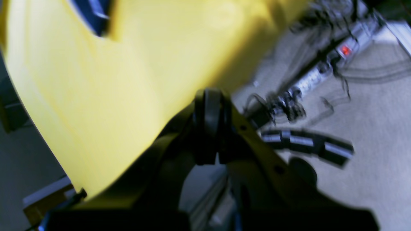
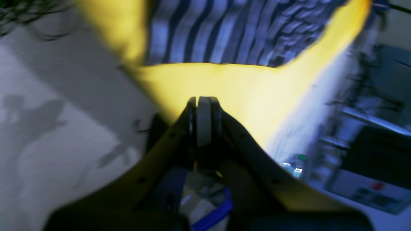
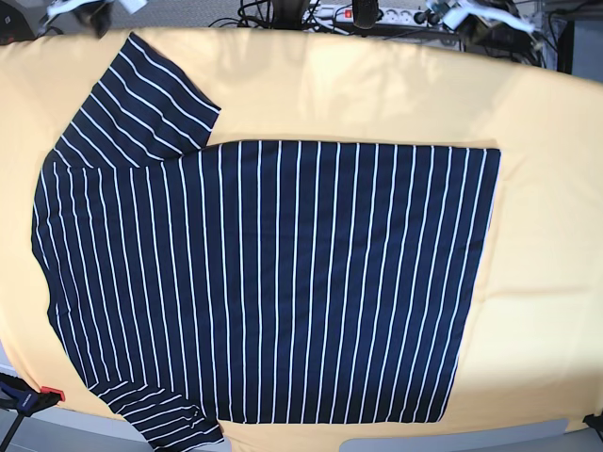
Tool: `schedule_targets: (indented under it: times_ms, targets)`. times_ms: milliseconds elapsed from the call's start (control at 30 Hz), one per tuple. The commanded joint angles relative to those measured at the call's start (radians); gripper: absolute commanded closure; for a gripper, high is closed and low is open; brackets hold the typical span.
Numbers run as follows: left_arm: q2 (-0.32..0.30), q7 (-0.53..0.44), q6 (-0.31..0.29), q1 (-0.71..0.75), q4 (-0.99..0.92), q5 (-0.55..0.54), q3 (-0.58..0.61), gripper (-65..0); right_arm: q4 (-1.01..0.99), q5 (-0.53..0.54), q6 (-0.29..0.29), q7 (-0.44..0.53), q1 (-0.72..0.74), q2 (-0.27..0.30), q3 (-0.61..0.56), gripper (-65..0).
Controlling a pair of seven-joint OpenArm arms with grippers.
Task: Fold the T-shirt properly
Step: 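Lower both grippers and grasp the shirt's shoulder and hem corners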
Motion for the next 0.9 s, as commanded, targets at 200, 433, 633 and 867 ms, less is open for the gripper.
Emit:
schedule_targets:
  times_ms: [200, 433, 633, 867]
  targets:
    - [-0.007, -0.168, -0.181, -0.093, 0.014, -0.230, -0.262, 0.0, 0.014, 0.186, 0.106, 0.103, 0.064, 0.006, 0.147, 0.0]
    - [-0.079, -0.305, -0.307, -0.252, -0.099, -0.311, -0.309, 0.0, 0.014, 0.380, 0.180, 0.157, 0.194, 0.005, 0.166, 0.0]
    - [-0.180, -0.505, -0.491, -0.361, -0.306, -0.309, -0.309, 0.0, 0.014, 0.383, 0.180, 0.167, 0.231, 0.002, 0.166, 0.0]
    - [-0.259, -0.747, -0.609, -0.492, -0.484, -0.306, -0.297, -35.9, 0.014, 0.396, 0.180, 0.172, 0.232, -0.013, 0.166, 0.0]
